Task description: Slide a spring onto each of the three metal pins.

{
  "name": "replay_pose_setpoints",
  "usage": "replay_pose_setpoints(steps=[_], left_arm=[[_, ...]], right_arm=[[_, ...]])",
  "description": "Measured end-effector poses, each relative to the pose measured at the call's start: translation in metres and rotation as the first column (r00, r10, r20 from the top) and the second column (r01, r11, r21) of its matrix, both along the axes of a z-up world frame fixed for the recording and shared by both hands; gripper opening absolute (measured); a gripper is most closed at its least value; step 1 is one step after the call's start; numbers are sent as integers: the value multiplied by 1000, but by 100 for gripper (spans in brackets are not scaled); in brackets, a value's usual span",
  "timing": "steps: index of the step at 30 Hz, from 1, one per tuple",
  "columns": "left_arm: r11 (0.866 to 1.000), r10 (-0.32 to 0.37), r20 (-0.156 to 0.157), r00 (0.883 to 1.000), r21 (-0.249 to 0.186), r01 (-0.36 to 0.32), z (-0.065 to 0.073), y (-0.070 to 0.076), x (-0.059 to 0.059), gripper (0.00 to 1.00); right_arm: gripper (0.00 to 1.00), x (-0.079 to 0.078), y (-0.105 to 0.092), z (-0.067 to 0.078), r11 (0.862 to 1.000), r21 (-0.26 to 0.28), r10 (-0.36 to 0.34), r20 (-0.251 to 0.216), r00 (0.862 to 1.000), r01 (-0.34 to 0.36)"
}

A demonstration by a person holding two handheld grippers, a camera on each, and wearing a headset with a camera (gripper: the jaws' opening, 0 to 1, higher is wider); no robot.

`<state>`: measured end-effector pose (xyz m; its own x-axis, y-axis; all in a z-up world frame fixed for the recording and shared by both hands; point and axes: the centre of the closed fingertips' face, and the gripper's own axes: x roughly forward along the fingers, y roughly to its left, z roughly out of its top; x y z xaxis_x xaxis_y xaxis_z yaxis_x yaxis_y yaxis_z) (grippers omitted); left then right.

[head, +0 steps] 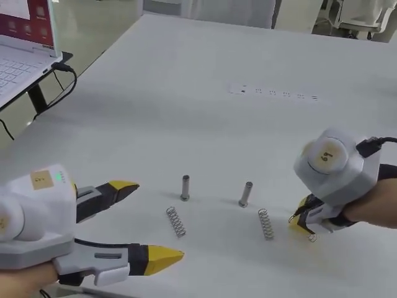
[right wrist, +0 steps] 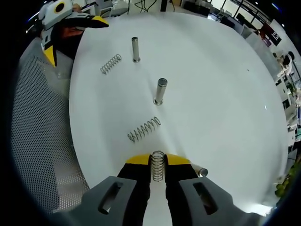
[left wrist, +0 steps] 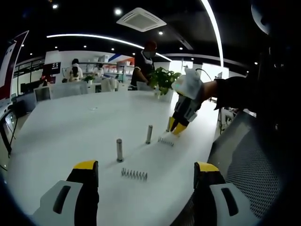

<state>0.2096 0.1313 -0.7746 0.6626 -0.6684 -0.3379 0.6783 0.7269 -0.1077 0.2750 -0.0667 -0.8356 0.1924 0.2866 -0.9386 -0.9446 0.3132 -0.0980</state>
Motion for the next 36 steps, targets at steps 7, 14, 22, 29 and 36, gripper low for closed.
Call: replay_pose_setpoints(steps=[7,14,22,29,36], left_arm=[[1000,-1,2,1000,8,1,0,0,0,80],[1000,-8,1,1000,18,8,0,-1,-1,80],[1000,-9,-3,1000,23,9,-1,0,-1,80],[1000,-8,-5,1000,24,8,-2,0,-1,80],[1000,-8,-4,1000,20,8,-2,0,-1,80]], right_arm=[[9,1,2,9,999,40,-17,25,1000,16],[9,1,0,18,994,96,-51,38,998,47],[9,3,-3,29,977,191,-112,57,992,99],[9,5,-4,42,948,280,-176,63,982,152],[8,6,-6,60,908,373,-232,71,970,190]])
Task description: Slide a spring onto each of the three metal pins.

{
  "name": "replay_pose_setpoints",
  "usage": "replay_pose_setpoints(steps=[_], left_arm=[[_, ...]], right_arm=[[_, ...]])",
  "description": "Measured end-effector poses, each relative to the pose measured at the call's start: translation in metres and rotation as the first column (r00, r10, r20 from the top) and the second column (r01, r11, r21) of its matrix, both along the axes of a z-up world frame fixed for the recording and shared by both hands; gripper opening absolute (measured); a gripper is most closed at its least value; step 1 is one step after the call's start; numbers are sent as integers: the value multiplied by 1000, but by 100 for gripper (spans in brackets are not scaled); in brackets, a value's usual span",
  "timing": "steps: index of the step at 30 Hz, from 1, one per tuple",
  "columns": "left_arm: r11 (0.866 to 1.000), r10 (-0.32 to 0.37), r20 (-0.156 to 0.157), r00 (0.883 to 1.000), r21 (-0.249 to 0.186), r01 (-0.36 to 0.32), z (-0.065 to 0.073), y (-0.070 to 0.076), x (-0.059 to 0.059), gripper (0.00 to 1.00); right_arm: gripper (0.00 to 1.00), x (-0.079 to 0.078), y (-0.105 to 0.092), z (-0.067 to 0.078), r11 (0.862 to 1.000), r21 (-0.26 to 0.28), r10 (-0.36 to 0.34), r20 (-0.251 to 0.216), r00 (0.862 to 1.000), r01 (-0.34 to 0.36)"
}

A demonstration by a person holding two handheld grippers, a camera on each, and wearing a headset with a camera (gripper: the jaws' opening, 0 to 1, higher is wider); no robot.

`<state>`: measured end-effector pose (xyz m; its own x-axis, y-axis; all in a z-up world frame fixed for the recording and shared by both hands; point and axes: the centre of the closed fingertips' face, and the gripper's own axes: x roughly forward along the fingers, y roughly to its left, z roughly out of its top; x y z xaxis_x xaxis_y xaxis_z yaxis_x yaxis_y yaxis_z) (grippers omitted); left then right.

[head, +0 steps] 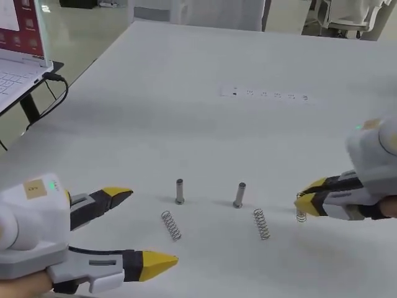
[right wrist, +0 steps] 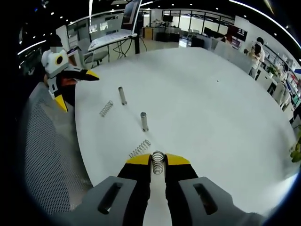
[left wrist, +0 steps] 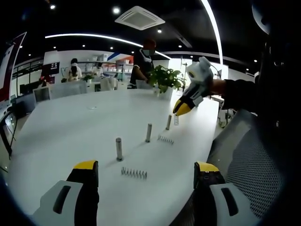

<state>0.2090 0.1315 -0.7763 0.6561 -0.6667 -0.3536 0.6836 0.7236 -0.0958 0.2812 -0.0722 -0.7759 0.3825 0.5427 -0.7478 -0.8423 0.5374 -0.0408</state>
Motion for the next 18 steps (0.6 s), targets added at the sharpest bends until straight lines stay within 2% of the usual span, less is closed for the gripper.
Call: replay_pose_setpoints(steps=[4,10,18], left_arm=[[1000,-2,0,1000,-1,2,0,0,0,80],[1000,-1,-1,1000,-3,1,0,0,-1,80],[1000,-3,-3,1000,-1,3,0,0,-1,80]], right_arm=[[8,2,-2,12,998,53,-26,37,999,24],[8,6,-7,23,994,98,-64,80,995,56],[8,20,-17,42,977,176,-142,131,981,118]])
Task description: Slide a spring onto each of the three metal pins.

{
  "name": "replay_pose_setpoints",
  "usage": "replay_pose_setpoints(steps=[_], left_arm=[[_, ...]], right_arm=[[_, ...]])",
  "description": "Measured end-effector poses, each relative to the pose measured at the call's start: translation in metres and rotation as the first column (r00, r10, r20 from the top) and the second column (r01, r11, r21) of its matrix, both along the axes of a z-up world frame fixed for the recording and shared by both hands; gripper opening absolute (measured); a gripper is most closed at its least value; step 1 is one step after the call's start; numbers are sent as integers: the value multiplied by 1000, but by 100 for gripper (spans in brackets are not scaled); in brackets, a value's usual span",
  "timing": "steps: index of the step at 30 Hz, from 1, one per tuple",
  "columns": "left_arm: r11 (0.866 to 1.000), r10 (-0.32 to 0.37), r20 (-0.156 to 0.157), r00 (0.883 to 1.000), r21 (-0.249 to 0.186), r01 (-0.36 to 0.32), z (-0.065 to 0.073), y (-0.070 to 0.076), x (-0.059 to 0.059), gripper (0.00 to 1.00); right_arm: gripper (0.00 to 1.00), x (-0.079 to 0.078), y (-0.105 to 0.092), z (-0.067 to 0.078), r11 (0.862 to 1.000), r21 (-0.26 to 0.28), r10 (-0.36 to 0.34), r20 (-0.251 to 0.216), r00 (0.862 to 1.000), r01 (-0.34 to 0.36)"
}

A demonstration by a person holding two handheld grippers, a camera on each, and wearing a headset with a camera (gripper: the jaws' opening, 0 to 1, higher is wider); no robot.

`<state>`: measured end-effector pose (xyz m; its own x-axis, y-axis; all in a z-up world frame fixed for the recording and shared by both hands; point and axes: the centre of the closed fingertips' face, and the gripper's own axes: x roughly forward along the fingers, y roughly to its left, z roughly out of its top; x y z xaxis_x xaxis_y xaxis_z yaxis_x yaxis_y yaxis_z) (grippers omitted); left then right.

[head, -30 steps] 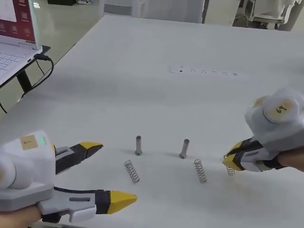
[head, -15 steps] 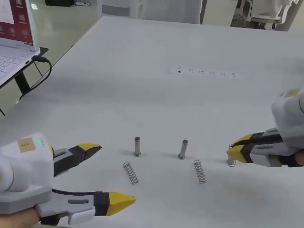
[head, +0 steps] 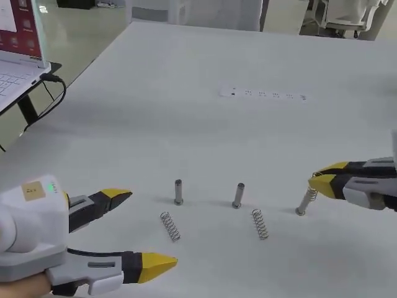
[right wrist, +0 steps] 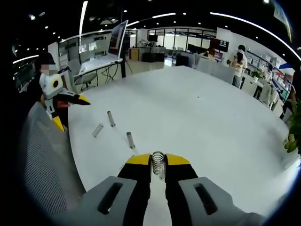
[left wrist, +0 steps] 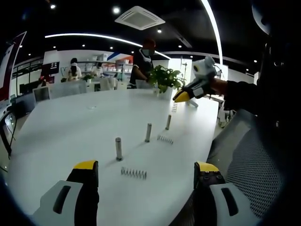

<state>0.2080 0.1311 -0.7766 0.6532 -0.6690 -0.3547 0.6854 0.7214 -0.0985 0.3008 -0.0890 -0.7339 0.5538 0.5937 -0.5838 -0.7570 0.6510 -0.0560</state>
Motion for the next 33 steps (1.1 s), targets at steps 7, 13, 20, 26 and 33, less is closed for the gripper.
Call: replay_pose_setpoints(steps=[7,13,20,26,33], left_arm=[[1000,1,-1,1000,-1,-1,0,0,0,80],[1000,1,-4,1000,1,-1,0,-1,-1,80],[1000,1,-7,1000,1,-1,-2,0,-1,80],[1000,0,-9,1000,2,0,-2,0,-1,80],[1000,2,-9,1000,0,-2,-2,0,-1,80]], right_arm=[[8,9,-7,-3,998,36,-45,11,999,44],[8,13,-9,-12,998,43,-56,12,998,55],[8,15,-9,-15,997,51,-62,8,998,62],[8,16,-9,-17,997,51,-61,-3,998,61],[8,15,-10,-21,997,44,-59,-10,998,59]])
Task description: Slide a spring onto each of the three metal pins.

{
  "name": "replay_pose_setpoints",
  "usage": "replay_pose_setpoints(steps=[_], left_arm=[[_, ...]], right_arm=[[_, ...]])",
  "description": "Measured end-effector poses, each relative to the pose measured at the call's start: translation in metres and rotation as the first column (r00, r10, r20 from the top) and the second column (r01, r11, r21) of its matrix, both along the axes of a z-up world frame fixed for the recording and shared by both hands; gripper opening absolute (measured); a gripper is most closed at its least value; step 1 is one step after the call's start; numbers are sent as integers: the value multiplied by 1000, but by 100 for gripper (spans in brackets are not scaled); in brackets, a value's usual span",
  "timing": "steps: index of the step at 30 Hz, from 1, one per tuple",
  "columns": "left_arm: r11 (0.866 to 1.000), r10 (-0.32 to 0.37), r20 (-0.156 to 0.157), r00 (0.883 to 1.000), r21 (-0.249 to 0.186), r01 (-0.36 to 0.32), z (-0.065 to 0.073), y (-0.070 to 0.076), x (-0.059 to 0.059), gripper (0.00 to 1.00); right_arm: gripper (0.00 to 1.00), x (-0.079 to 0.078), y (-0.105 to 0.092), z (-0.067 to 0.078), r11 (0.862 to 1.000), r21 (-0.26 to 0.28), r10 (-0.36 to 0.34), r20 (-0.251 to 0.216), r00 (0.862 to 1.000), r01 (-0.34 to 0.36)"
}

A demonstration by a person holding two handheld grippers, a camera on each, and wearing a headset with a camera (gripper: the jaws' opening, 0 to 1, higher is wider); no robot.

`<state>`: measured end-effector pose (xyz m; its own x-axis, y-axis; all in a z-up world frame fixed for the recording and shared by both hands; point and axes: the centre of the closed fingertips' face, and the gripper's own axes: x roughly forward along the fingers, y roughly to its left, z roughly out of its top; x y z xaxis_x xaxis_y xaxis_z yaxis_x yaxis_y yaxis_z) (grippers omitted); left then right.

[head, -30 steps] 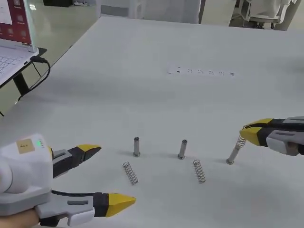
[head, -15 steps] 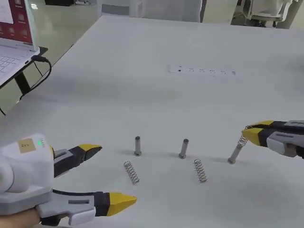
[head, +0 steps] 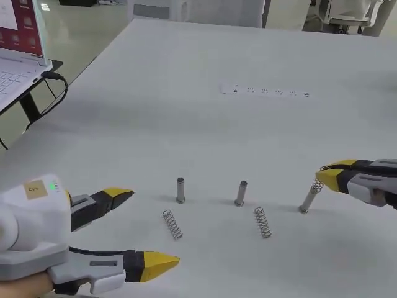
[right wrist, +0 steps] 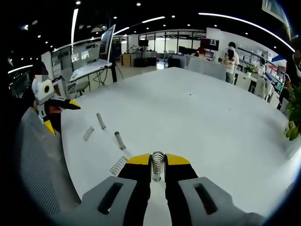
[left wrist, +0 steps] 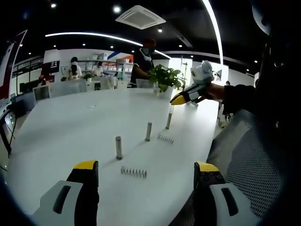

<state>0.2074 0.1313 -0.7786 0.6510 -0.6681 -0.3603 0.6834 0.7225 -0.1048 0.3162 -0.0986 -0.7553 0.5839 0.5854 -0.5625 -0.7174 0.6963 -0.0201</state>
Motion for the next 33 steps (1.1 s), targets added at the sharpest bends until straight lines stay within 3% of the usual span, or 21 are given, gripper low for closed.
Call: replay_pose_setpoints(steps=[20,33], left_arm=[[1000,2,1,1000,-1,-2,1,0,1,80],[1000,1,1,1000,3,-1,1,0,0,80]], right_arm=[[8,1,2,-24,1000,-5,23,-16,1000,-23],[8,-1,3,-45,996,-44,74,-18,997,-75]])
